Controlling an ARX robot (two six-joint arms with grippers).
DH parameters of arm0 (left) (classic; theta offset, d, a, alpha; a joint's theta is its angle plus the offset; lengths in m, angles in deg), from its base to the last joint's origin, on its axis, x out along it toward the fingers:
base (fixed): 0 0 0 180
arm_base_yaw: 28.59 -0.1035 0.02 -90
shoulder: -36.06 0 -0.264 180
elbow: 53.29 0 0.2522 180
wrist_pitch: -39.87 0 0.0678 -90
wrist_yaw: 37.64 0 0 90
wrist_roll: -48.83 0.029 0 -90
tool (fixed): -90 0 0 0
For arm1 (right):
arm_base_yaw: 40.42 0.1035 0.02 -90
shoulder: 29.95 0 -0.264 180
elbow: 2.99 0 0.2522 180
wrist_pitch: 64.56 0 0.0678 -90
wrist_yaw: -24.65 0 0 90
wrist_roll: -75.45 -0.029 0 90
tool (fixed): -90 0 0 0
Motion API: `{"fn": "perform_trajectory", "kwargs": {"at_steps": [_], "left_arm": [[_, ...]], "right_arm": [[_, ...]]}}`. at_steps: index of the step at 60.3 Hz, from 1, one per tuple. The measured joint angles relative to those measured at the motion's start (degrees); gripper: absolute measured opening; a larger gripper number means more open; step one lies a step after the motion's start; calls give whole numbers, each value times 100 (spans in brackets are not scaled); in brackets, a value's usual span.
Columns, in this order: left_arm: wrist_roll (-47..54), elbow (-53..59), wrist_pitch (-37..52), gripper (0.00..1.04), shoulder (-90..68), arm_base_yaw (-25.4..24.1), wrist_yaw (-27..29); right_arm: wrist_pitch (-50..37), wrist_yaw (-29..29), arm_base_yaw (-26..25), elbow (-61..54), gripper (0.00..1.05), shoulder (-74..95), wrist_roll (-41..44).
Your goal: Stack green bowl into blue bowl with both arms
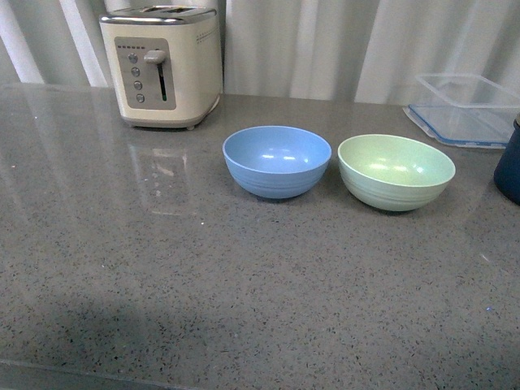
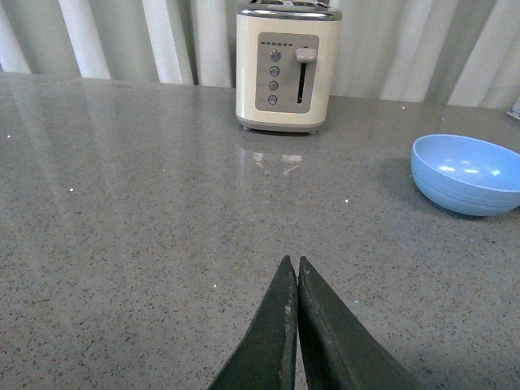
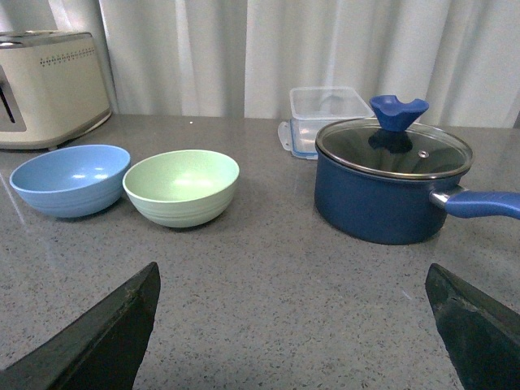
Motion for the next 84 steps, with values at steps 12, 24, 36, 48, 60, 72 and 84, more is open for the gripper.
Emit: {"fn": "perform_trajectory", "kwargs": {"at_steps": [12, 24, 36, 48, 60, 72, 84], "left_arm": [[0, 2, -708, 4, 774, 0, 0], [0, 2, -1294, 4, 1384, 0, 0], [0, 2, -1805, 4, 1902, 0, 0], [0, 2, -2162, 4, 2258, 0, 0], [2, 2, -2988, 4, 2909, 0, -2], [-4, 2, -3329, 5, 3386, 0, -4], [-2, 2, -3329, 38, 3388, 0, -7]], "right_arm": [[-2, -2, 0, 0, 95, 0, 0], [0, -2, 0, 0, 95, 0, 0], [0, 0, 0, 0, 95, 0, 0], [0, -2, 0, 0, 95, 0, 0], [0, -2, 0, 0, 95, 0, 0], [-2, -2, 0, 0, 95, 0, 0], [-2, -2, 0, 0, 95, 0, 0]]}}
